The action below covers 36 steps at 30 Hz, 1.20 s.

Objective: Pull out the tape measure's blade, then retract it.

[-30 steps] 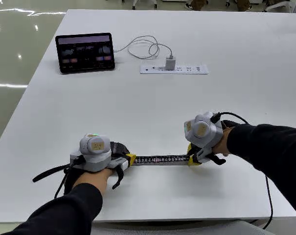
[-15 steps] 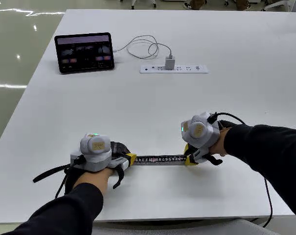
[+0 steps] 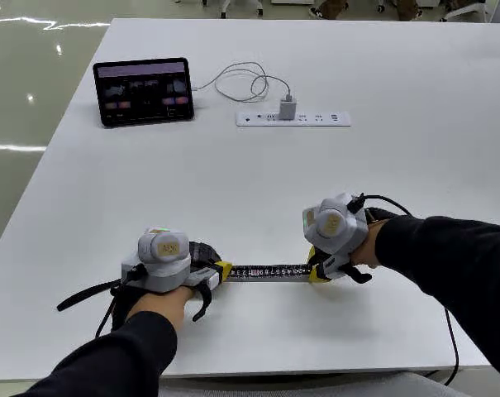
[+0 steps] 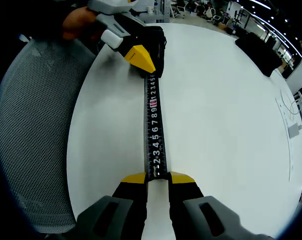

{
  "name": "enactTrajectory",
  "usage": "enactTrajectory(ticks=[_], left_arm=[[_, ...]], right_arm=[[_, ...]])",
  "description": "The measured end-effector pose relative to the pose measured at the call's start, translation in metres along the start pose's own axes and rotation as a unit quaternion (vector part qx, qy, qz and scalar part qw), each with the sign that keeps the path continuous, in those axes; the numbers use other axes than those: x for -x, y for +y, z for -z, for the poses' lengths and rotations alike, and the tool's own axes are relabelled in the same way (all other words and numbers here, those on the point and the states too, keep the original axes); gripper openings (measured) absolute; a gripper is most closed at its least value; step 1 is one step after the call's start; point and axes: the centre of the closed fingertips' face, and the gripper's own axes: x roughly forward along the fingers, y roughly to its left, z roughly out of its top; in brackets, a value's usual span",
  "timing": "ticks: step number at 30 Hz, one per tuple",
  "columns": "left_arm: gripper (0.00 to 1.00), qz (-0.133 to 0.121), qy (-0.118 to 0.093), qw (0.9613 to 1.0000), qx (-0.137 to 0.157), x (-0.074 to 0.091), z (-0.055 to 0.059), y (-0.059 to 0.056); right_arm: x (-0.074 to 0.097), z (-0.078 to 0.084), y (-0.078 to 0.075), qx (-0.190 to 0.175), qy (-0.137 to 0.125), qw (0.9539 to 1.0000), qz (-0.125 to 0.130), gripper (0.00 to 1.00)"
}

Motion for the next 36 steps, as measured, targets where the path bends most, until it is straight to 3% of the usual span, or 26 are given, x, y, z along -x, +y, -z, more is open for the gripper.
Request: enactTrajectory(ticks=[36], left_arm=[[0.65, 0.001, 0.001, 1.0000, -0.002, -0.001, 0.000, 0.000]], right_arm=[[-0.007, -0.019, 0.001, -0.003, -0.014, 0.9999, -0.001, 0.11]])
